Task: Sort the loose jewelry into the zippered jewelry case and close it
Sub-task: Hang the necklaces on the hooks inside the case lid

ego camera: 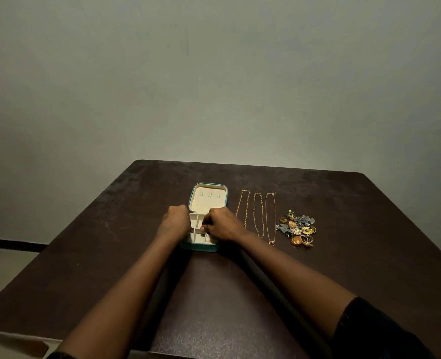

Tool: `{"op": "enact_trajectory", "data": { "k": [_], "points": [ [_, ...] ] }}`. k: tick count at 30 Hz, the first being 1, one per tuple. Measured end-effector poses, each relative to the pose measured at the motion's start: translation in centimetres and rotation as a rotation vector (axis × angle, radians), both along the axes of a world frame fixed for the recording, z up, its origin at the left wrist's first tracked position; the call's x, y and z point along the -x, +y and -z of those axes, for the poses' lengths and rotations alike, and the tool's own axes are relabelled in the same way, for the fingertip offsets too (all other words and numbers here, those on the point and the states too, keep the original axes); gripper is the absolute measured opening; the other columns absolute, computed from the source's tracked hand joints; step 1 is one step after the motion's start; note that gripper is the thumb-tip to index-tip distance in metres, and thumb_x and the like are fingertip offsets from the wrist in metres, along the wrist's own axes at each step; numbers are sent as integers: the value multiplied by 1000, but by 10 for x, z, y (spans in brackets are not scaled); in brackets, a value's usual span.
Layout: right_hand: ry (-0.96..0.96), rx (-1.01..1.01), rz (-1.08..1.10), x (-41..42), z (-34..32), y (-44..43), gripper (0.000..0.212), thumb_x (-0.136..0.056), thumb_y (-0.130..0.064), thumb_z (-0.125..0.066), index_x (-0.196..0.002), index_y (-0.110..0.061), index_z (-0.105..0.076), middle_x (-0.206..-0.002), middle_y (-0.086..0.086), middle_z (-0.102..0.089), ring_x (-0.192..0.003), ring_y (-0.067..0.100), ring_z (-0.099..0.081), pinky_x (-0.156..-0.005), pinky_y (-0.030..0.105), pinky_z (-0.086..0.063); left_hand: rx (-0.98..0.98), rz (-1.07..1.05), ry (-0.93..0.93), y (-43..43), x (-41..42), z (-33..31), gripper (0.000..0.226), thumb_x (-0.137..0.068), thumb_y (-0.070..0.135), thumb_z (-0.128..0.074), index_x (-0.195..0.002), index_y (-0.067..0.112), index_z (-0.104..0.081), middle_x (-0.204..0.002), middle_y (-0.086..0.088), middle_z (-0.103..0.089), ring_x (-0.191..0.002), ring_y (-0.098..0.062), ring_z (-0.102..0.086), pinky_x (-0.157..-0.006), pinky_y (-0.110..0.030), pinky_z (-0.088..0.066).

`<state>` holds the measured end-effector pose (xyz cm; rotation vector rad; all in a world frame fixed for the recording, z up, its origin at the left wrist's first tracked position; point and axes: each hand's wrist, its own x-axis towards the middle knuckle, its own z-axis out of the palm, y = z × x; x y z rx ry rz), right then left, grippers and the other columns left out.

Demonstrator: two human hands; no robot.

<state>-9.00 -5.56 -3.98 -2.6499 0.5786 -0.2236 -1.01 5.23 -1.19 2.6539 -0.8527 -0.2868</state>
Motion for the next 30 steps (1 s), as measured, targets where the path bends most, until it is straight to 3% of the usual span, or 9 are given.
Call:
{"op": "enact_trajectory", "data": {
  "k": [6, 8, 11, 14, 17, 21, 30],
  "points": [
    [-76, -56, -28, 9, -2, -4, 25, -85, -24, -66, -102, -7, -71, -105, 17, -65, -99, 30, -60, -84, 38, -49, -79, -2, -43, -7, 7, -11, 31, -86, 8, -56, -117, 4, -56, -119, -17, -57, -106, -33, -59, -84, -36, -51],
    [-171, -94, -4, 17, -5, -12, 24, -84, -19, -67, -102, -3, -72, -103, 19, -64, -97, 31, -59, -82, 32, -45, -25, 2, -117, -12, 12, -17, 27, -87, 7, -50, -114, 4, -56, -118, -17, -57, -106, -36, -58, -84, -38, -50],
    [-285, -88, 163, 32, -15, -41, 24, -83, -17, -67, -101, -1, -72, -100, 21, -64, -94, 32, -60, -77, 27, -38, 86, 76, -206, -27, 29, -25, 29, -87, 7, -48, -112, 7, -61, -116, -18, -58, -105, -38, -58, -82, -39, -48],
    [-323, -77, 358, 50, -26, -82, 26, -85, -19, -66, -102, -1, -71, -102, 20, -64, -95, 29, -61, -80, 28, -41, 155, 213, -143, -50, 54, -24, 28, -83, 11, -53, -107, 14, -68, -111, -15, -64, -104, -36, -59, -82, -36, -48],
    [-293, -72, 469, 67, -31, -124, 25, -87, -15, -63, -104, 2, -69, -105, 18, -68, -97, 25, -63, -81, 25, -43, 187, 326, -21, -75, 75, -17, 24, -81, 12, -61, -101, 21, -72, -105, -12, -69, -99, -29, -64, -83, -35, -51],
    [-211, -91, 537, 75, -26, -168, 22, -87, -13, -63, -105, -2, -70, -107, 15, -70, -100, 23, -64, -91, 33, -48, 80, 500, 49, -93, 97, -7, 21, -81, 20, -68, -101, 26, -73, -105, -7, -71, -100, -24, -65, -85, -34, -53],
    [10, -46, 424, 48, -9, -198, 31, -91, -18, -57, -121, -7, -62, -124, 16, -62, -114, 27, -58, -101, 35, -44, -148, 570, 7, -101, 113, 3, 42, -74, 34, -76, -112, 20, -67, -117, -14, -64, -107, -32, -62, -88, -37, -50]
  ]
}}
